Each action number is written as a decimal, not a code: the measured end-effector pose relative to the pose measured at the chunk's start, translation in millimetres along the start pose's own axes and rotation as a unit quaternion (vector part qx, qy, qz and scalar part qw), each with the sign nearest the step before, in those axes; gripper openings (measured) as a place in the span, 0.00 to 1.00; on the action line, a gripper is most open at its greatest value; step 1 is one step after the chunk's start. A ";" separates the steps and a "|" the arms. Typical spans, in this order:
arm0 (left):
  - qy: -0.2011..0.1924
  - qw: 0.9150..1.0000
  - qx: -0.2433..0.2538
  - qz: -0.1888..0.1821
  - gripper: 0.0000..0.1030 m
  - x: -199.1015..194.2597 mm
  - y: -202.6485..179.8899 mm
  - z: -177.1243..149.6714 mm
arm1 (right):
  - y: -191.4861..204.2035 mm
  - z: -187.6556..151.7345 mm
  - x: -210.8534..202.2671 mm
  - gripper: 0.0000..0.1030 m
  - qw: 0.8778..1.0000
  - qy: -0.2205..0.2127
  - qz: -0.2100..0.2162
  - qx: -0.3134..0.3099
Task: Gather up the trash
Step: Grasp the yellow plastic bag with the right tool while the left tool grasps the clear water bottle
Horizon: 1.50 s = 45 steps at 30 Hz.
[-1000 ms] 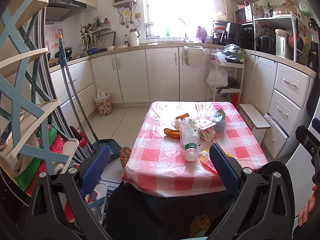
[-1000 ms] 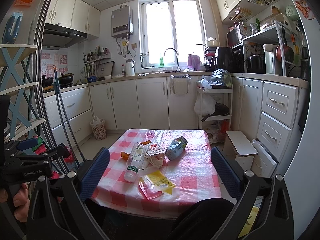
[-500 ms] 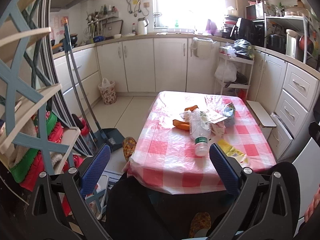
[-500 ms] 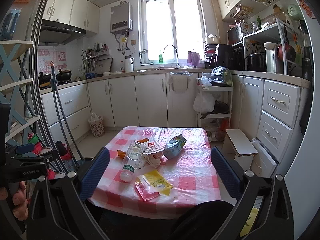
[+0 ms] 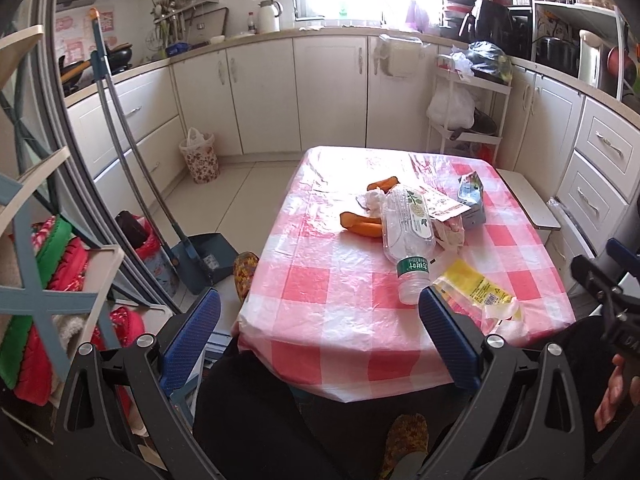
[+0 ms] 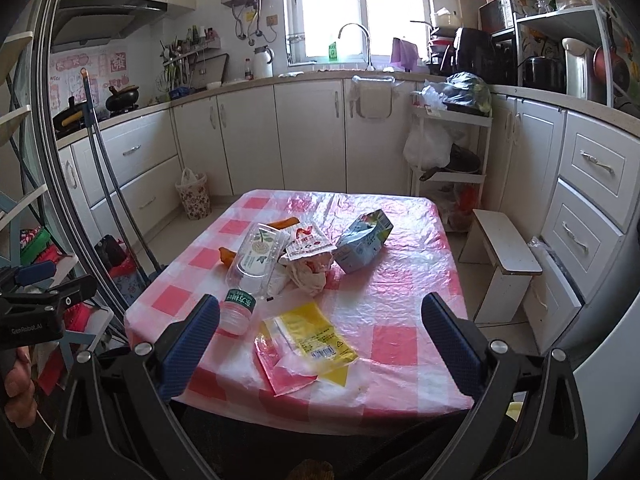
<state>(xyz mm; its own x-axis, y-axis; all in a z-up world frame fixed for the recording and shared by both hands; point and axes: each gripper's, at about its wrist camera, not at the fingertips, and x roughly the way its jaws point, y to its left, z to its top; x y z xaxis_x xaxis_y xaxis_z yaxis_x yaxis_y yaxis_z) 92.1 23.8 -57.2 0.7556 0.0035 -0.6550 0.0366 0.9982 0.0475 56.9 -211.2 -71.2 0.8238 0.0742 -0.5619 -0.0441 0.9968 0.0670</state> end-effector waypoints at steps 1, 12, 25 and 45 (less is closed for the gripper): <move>0.002 1.000 0.001 -0.001 0.93 3.7 -1.3 1.9 | 0.7 -1.0 5.1 0.94 1.000 0.007 0.001 -0.003; 0.032 0.999 -0.003 -0.009 0.93 43.4 -4.6 11.1 | 21.5 -13.2 63.7 0.94 0.993 0.092 0.041 -0.064; 0.079 0.995 -0.017 -0.050 0.93 93.3 -25.8 17.3 | 17.5 -33.8 129.4 0.86 0.978 0.180 0.043 -0.097; 0.169 0.979 -0.054 -0.102 0.91 226.8 -93.2 51.7 | -1.8 -31.1 144.1 0.42 0.970 0.199 0.086 -0.107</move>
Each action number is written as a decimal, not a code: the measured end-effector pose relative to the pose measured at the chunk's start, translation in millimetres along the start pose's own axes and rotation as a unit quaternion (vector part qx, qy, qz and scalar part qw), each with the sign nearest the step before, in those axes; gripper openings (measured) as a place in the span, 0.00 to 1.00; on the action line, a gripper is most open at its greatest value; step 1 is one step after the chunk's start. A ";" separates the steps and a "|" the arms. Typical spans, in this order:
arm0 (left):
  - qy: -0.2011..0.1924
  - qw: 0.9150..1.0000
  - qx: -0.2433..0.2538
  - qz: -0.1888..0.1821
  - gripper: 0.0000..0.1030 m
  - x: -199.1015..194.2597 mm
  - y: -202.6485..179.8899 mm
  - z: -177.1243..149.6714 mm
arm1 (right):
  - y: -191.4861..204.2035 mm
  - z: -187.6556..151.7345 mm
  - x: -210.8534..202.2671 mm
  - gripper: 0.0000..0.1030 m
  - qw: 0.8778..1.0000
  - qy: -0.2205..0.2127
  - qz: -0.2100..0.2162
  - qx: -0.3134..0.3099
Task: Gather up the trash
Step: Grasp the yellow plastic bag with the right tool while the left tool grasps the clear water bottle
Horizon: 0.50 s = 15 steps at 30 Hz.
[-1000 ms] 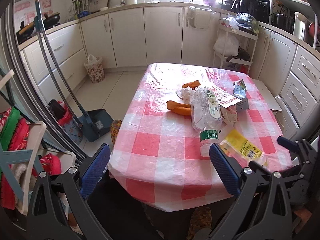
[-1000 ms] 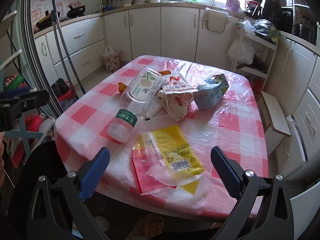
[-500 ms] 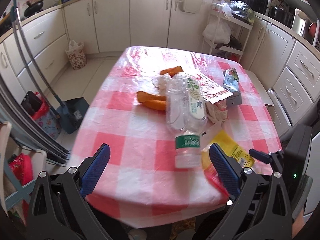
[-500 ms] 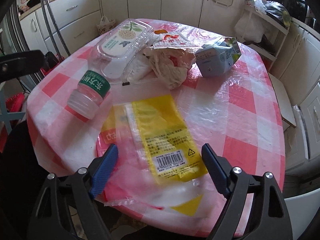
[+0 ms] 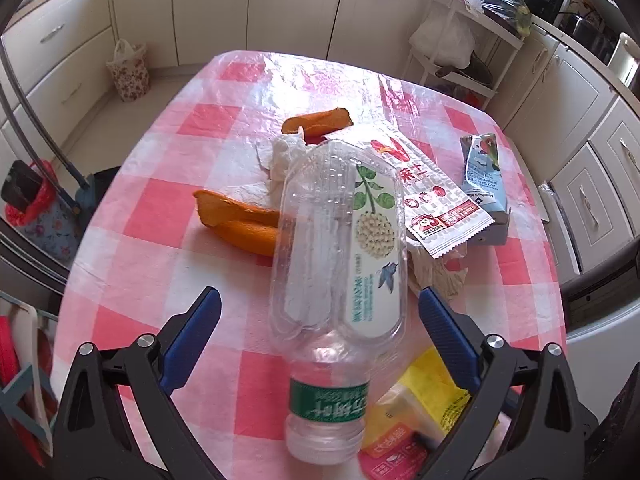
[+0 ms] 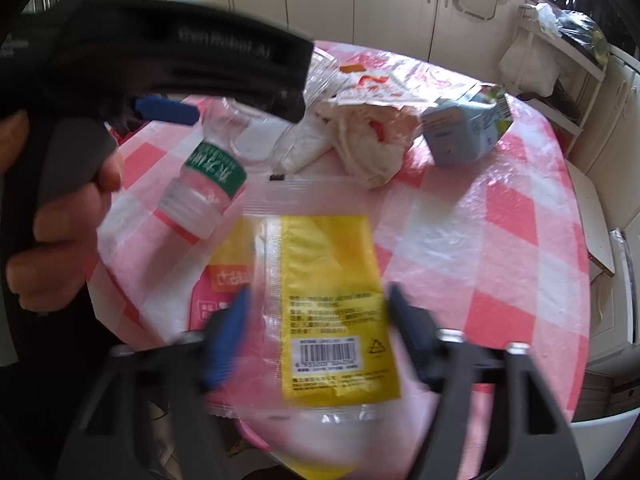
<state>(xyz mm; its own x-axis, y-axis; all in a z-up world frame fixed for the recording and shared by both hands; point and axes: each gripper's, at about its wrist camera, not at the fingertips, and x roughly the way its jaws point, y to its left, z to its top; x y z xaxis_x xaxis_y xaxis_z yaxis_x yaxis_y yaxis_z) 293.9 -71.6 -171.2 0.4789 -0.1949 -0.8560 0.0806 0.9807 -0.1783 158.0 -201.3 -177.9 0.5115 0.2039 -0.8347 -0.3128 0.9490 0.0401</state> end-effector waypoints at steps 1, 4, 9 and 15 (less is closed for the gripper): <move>0.003 1.000 -0.004 -0.007 0.82 0.5 1.3 -0.4 | -3.6 -0.1 -0.3 0.30 1.000 -0.002 -0.001 0.004; 0.013 0.999 -0.022 -0.035 0.66 5.9 5.5 -1.3 | -14.9 -0.8 -0.7 0.11 0.999 -0.008 0.019 0.030; -0.010 0.998 -0.032 -0.045 0.66 -11.2 13.1 -6.8 | -35.5 3.1 -10.5 0.06 0.996 -0.034 0.027 0.080; -0.042 0.997 -0.025 -0.056 0.65 -56.7 16.4 -11.5 | -68.9 11.3 -45.3 0.06 0.984 -0.102 0.049 0.140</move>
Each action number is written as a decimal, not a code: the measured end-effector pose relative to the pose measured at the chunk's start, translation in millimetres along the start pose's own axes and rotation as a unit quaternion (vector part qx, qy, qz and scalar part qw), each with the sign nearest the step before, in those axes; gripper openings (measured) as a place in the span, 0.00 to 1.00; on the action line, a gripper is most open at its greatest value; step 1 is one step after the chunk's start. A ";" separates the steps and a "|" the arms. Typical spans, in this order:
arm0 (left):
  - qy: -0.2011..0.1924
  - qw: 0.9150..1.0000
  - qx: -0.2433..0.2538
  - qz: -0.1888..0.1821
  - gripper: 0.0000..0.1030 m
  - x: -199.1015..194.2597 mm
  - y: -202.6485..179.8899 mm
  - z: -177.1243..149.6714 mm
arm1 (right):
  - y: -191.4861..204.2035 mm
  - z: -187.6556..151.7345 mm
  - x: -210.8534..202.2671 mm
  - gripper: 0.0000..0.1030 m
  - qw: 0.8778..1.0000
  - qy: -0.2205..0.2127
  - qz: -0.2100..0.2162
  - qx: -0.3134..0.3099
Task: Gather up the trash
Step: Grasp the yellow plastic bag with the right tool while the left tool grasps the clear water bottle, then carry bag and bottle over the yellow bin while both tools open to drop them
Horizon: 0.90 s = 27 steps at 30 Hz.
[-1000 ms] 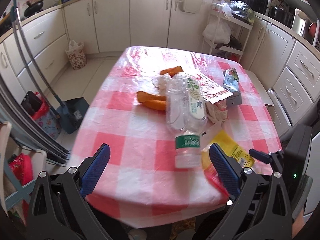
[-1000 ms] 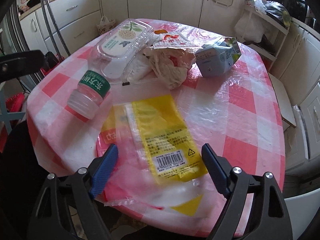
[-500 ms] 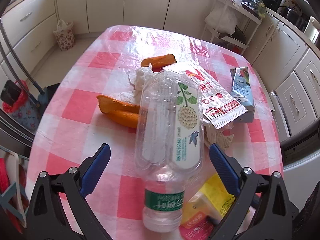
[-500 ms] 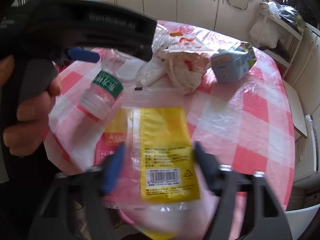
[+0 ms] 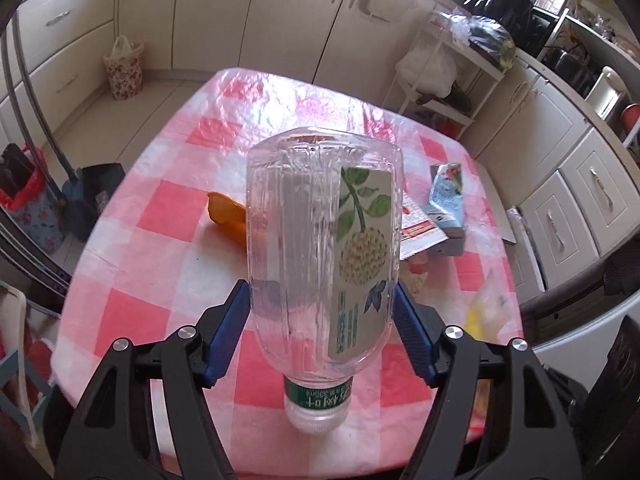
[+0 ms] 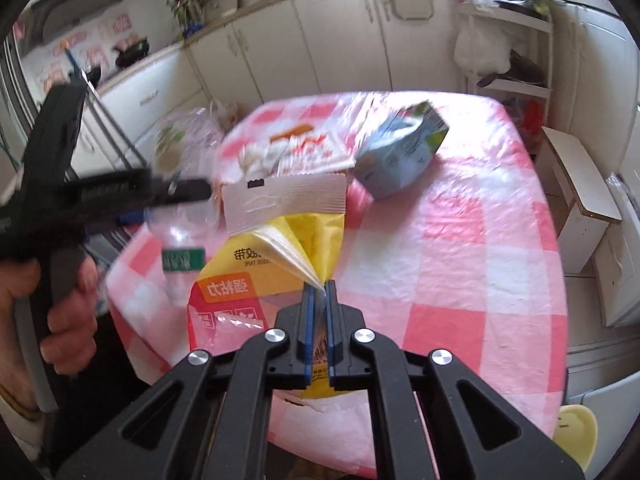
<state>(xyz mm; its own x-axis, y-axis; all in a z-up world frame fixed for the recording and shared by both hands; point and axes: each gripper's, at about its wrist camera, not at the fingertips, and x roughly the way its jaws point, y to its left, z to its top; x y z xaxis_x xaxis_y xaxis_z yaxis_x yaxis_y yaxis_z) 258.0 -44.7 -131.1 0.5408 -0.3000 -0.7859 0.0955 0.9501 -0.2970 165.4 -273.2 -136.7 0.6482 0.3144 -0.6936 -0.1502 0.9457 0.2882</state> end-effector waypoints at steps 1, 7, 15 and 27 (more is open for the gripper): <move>-0.006 1.000 0.005 -0.003 0.65 -9.1 -3.4 -0.1 | -4.1 4.4 -7.6 0.06 1.000 -0.012 0.001 0.006; -0.025 0.998 0.032 -0.051 0.65 -50.3 -39.7 -0.2 | -41.2 6.8 -77.1 0.06 0.996 -0.078 -0.034 0.024; -0.014 0.981 0.128 -0.143 0.65 -81.9 -164.5 -24.0 | -123.6 -64.0 -147.1 0.06 0.981 -0.081 -0.152 0.086; 0.127 0.939 0.259 -0.189 0.65 -5.2 -369.5 -132.7 | -264.1 -205.7 -90.0 0.11 0.946 0.018 -0.208 0.246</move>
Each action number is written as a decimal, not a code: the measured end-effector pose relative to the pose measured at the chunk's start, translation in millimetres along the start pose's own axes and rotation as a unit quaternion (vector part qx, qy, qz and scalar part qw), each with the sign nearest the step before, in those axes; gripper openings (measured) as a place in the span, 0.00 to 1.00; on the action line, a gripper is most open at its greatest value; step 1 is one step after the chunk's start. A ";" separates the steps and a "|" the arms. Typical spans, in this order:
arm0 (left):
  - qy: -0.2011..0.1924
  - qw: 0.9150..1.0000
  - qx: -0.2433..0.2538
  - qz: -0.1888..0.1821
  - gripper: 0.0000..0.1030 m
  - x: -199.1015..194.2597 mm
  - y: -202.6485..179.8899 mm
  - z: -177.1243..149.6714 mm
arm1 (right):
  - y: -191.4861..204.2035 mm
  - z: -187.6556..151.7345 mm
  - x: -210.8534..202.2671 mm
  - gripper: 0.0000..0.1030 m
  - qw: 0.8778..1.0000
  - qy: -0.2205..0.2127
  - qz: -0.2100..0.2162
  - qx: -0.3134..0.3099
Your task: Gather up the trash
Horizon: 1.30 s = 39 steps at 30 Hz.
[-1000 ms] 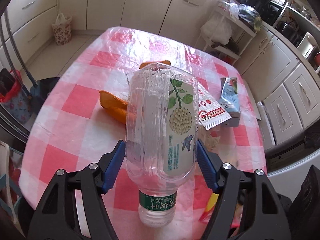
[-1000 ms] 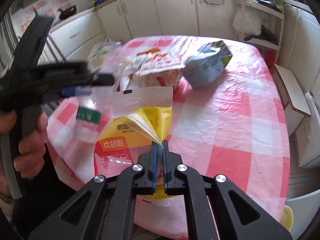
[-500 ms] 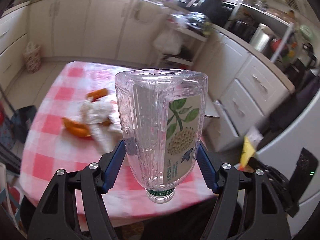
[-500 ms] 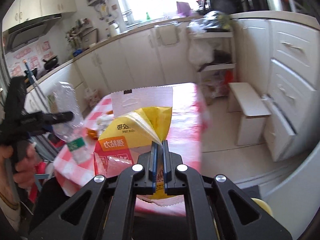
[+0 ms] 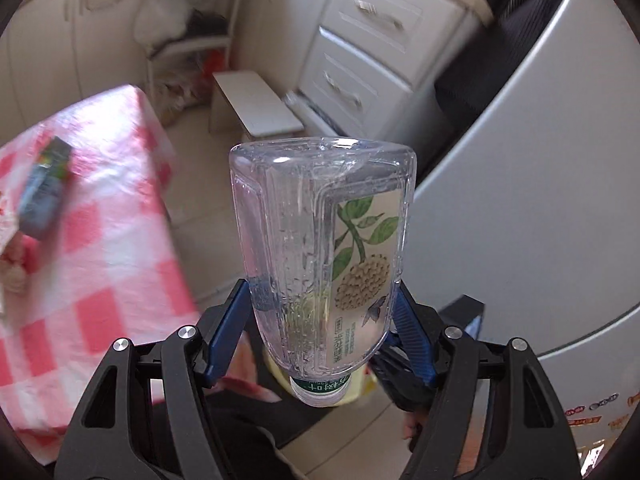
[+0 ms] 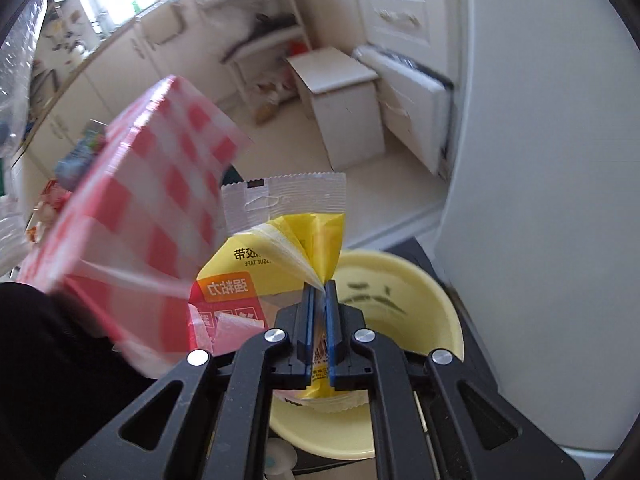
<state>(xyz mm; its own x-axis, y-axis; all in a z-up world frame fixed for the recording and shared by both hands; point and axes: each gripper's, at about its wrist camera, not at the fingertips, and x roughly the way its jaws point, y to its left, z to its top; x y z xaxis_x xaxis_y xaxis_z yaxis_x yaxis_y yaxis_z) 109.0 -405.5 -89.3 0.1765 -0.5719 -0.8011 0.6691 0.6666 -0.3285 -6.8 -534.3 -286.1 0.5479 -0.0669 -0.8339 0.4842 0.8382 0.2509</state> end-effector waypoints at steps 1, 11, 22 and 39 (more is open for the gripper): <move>0.017 1.000 0.001 0.000 0.65 15.3 -6.8 -2.5 | -5.1 -2.9 3.4 0.24 1.000 0.006 -0.003 0.009; 0.130 0.990 0.016 0.055 0.66 127.4 -32.6 -23.9 | -39.0 -32.0 6.4 0.67 0.998 0.014 -0.023 0.053; 0.014 0.996 0.025 0.088 0.77 30.5 -8.0 -30.7 | -24.5 -22.3 -49.2 0.70 0.997 -0.054 -0.017 0.048; -0.249 0.919 -0.058 0.298 0.93 -258.7 120.0 -118.8 | 210.2 12.0 -229.5 0.92 0.950 -0.272 0.103 -0.114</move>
<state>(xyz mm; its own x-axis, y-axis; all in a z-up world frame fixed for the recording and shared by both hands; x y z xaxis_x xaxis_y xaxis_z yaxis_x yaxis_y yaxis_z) 57.9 -120.8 19.1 0.8154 -0.2165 -0.5369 0.2689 0.9630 0.0201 -22.6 -349.2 -36.1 0.9161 -0.1066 -0.3865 0.2025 0.9551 0.2164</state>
